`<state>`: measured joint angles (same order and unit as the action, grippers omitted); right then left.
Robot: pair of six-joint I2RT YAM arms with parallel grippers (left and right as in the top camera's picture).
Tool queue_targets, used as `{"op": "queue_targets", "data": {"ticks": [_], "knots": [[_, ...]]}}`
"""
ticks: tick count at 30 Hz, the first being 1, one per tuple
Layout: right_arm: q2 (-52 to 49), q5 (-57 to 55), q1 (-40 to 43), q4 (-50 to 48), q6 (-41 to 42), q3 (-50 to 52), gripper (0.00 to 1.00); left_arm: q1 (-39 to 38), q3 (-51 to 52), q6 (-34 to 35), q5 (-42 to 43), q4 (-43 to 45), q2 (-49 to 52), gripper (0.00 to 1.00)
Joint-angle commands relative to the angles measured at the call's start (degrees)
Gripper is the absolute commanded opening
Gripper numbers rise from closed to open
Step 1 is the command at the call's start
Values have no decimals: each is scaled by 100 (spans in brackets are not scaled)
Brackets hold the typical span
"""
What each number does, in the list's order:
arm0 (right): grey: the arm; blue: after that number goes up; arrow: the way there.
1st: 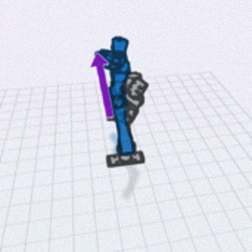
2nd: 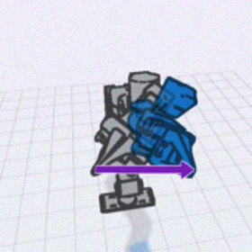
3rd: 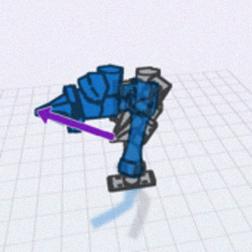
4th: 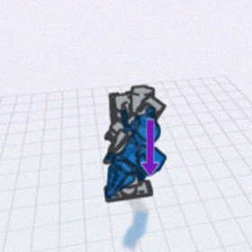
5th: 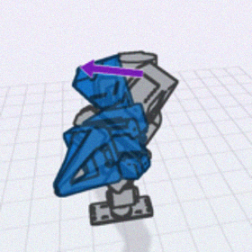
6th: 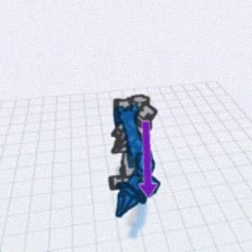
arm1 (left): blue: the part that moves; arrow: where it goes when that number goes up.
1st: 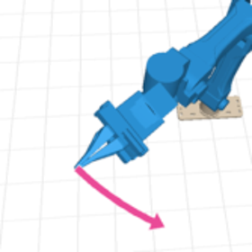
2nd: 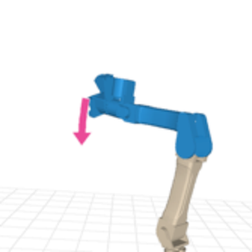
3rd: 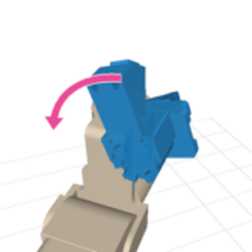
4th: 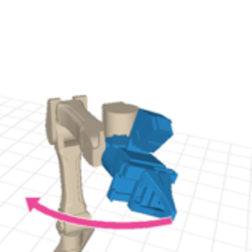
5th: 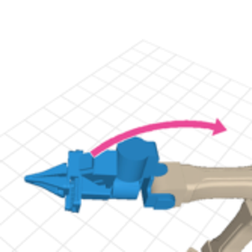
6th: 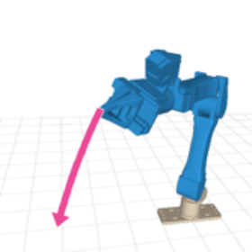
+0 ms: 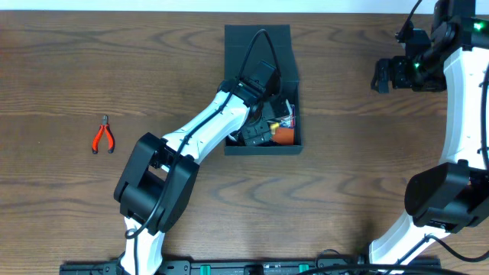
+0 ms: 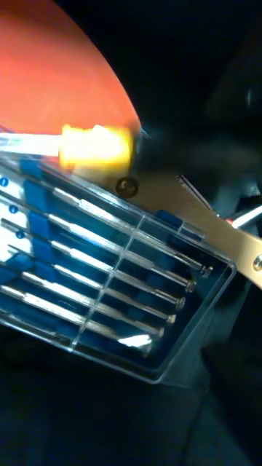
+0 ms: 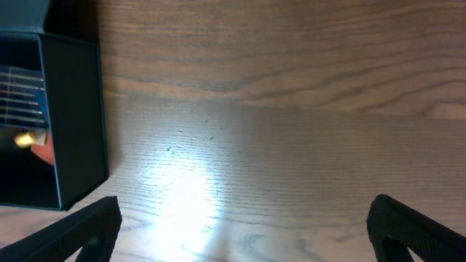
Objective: Pack container
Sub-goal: 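Lower the screwdriver into the box and open the left gripper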
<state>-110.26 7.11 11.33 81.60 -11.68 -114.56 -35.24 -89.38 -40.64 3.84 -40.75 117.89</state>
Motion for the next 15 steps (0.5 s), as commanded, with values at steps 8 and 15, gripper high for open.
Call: {"op": "queue_targets", "data": {"ticks": [8,15], "knots": [[-48,63,26,9,-83,31,99,46,-17,219,-651,-245,-798,99],[-48,66,26,17,-83,31,99,463,-24,1038,-651,-382,-2057,99]]}}
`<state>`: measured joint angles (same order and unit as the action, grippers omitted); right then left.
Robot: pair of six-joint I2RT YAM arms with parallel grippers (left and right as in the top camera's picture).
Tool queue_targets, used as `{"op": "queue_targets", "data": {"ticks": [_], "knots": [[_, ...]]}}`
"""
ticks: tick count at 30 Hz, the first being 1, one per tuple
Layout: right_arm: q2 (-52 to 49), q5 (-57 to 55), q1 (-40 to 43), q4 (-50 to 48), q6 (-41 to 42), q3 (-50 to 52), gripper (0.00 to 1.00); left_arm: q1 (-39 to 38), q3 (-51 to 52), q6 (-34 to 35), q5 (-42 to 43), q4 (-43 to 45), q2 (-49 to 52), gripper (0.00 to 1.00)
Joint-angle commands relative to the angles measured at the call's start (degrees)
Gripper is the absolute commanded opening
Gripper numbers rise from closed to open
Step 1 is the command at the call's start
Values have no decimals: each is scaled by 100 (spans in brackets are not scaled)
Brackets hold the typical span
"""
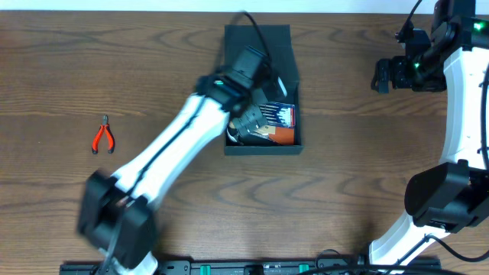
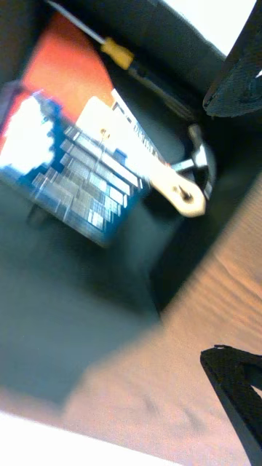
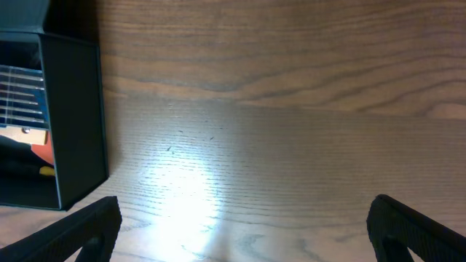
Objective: Pack container
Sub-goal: 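Lower the screwdriver into the box and open the left gripper, then move the left gripper over the red-black pliers and descend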
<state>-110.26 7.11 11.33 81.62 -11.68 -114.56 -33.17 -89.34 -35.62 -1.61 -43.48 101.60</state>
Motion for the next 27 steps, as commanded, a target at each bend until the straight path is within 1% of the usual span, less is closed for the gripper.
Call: {"op": "queue_targets", "data": {"ticks": [1,3,5,7,11,13,14,16,18,20,24,27], "knots": [[-48,63,26,26,-83,31,99,428,-28,719,-109,-238,-616,98],[-48,63,26,44,-83,31,99,750,-26,1051,-138,-457,-855,98],[-48,63,26,52,-83,31,99,1248,-26,1679,-240,-769,-1075,99],[-48,63,26,68,-81,31,99,1928,-26,2188,-232,-1261,-1250,99],[-48,63,26,70,-81,31,99,3158,-26,2326,-188,-2015,-1329,98],[-48,66,26,70,-81,31,99,3674,-24,2645,-146,-2063,-1307,99],[-48,66,26,68,-81,31,99,3947,-24,2822,31,-2033,-1290,99],[-48,66,26,63,-81,31,99,4417,-13,2953,625,-1954,-1244,99],[-48,66,26,55,-81,31,99,4699,33,2975,927,-1856,-1174,99],[-48,66,26,42,-81,31,99,4907,173,2968,933,-1685,-1032,98],[-48,66,26,42,-81,31,99,4986,407,2771,933,-1445,-654,99],[-48,66,26,39,-81,31,99,4979,455,2752,944,-1401,-225,99]]}}
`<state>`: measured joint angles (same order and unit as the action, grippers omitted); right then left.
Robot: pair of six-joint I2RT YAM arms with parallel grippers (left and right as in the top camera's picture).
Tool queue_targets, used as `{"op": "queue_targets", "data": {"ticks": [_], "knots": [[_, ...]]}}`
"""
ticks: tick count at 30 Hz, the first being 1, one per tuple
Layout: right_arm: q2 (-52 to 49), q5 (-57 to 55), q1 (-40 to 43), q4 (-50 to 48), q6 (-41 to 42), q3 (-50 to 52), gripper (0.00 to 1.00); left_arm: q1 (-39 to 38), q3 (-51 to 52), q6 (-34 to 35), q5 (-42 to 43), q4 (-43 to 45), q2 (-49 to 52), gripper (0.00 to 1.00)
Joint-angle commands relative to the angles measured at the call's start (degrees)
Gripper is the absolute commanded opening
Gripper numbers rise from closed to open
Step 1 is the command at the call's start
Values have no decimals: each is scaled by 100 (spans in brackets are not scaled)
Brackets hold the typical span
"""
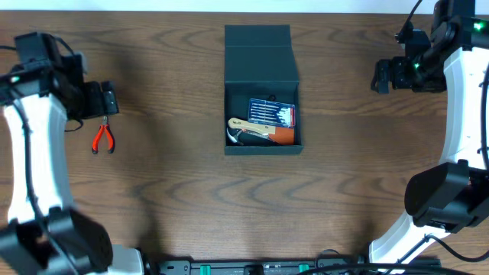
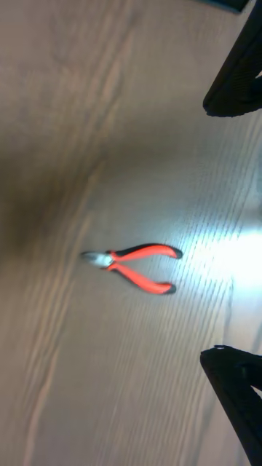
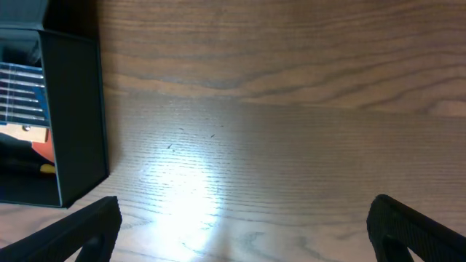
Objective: Pack container
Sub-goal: 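Move the left gripper over the red-black pliers and descend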
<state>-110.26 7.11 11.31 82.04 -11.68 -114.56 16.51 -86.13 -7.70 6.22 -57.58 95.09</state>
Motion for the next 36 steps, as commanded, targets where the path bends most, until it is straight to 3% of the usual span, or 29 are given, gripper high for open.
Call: {"op": "queue_targets", "data": {"ticks": [1,16,36], "knots": [[-48,66,28,0,-81,31,99,7,133,-63,179,11,597,99],[-48,63,28,-44,-81,31,99,-44,153,-205,369,181,2048,99],[-48,61,28,-59,-81,31,99,-181,761,-208,367,752,2087,99]]}}
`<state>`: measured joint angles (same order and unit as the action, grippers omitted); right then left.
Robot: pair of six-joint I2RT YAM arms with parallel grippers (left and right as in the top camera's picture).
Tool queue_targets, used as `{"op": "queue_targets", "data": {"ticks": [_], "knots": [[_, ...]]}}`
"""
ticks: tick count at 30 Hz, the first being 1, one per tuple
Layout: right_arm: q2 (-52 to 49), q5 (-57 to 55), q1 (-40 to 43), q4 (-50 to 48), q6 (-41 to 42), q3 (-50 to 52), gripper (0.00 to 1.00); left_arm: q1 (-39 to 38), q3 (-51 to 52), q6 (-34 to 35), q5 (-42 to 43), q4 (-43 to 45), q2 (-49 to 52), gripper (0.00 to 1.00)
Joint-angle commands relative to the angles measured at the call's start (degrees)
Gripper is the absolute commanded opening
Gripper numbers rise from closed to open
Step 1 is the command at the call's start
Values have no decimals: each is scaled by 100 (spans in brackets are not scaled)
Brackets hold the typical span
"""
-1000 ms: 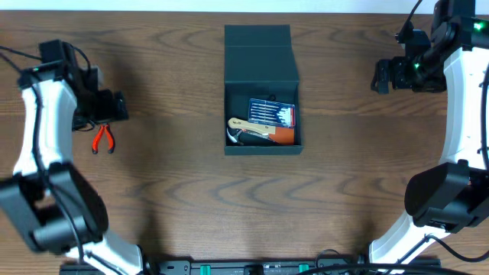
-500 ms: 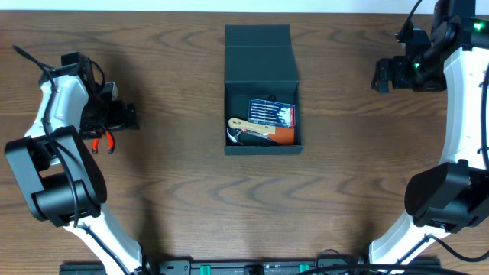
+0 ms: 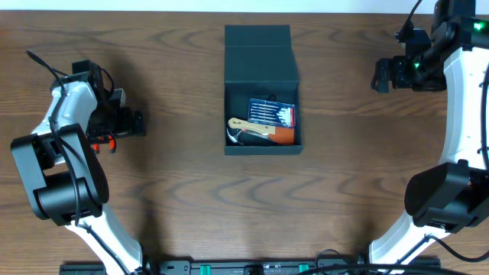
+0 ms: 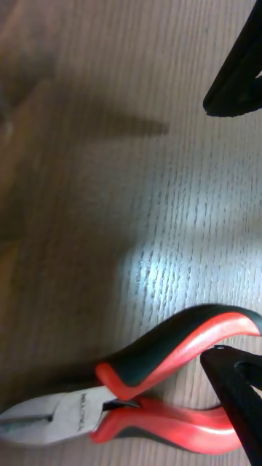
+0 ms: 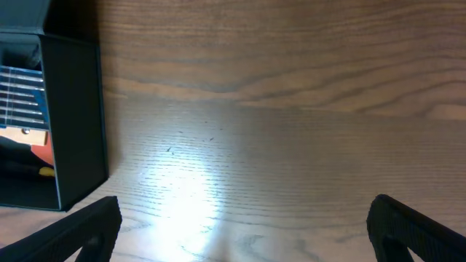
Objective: Pack container
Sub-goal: 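Move the left gripper over the red-black pliers and descend, then close the left gripper on the red-black pliers handles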
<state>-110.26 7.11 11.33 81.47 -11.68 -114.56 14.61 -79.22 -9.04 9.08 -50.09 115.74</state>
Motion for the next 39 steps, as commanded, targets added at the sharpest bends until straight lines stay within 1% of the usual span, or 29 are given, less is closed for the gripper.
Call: {"op": "queue_targets", "data": {"ticks": [1,9,16,17,19,21,23,26,28,29,30,39], "knots": [[-48,61,26,0,-81,31,99,9,79,-72,81,13,22,99],[-48,61,26,70,-81,31,99,9,321,-72,81,304,22,98],[-48,61,26,96,-79,31,99,9,326,-50,83,308,22,99],[-48,61,26,103,-81,31,99,9,326,-50,81,310,22,98],[-48,61,26,107,-81,31,99,9,326,-50,81,308,22,88],[-48,61,26,109,-79,31,99,9,326,-50,81,308,22,80],[-48,61,26,125,-79,31,99,9,326,-52,81,308,22,76],[-48,61,26,144,-81,31,99,9,326,-52,79,310,22,67],[-48,61,26,149,-79,31,99,9,326,-52,79,310,22,64],[-48,63,26,151,-79,31,99,9,326,-52,79,308,22,59],[-48,63,26,155,-79,31,99,9,326,-52,79,308,22,57],[-48,63,26,240,-76,31,99,9,326,-48,79,308,22,56]]}}
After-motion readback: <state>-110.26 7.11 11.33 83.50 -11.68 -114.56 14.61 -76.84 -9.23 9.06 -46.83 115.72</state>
